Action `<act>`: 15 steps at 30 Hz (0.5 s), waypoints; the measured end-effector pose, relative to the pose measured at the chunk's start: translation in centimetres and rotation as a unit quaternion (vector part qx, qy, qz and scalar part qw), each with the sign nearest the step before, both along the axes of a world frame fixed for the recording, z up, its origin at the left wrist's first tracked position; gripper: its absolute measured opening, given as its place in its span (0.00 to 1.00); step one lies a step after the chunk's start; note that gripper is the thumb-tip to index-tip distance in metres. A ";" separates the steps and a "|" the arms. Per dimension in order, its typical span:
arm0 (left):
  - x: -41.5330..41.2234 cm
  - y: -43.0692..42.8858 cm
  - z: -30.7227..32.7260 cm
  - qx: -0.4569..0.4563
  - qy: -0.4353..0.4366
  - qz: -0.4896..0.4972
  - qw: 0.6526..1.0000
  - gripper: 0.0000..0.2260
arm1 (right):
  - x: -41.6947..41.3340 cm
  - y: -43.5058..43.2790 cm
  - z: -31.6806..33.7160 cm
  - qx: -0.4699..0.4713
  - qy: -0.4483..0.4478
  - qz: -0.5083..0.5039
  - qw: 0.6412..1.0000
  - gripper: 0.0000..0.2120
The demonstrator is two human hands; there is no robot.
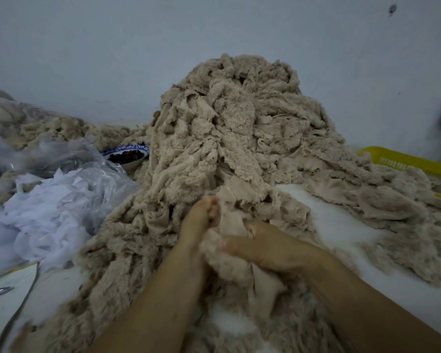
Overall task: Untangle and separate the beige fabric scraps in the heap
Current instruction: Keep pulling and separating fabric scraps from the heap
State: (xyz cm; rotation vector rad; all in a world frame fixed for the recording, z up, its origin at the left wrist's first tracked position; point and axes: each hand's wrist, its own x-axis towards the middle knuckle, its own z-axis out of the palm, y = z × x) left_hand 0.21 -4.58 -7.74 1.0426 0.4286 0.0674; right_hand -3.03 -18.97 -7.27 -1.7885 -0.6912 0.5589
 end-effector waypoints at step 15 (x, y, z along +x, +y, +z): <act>-1.9 -1.4 -1.6 0.341 -0.111 0.020 0.933 0.22 | 6.5 -8.5 0.6 0.647 0.223 -0.318 0.656 0.32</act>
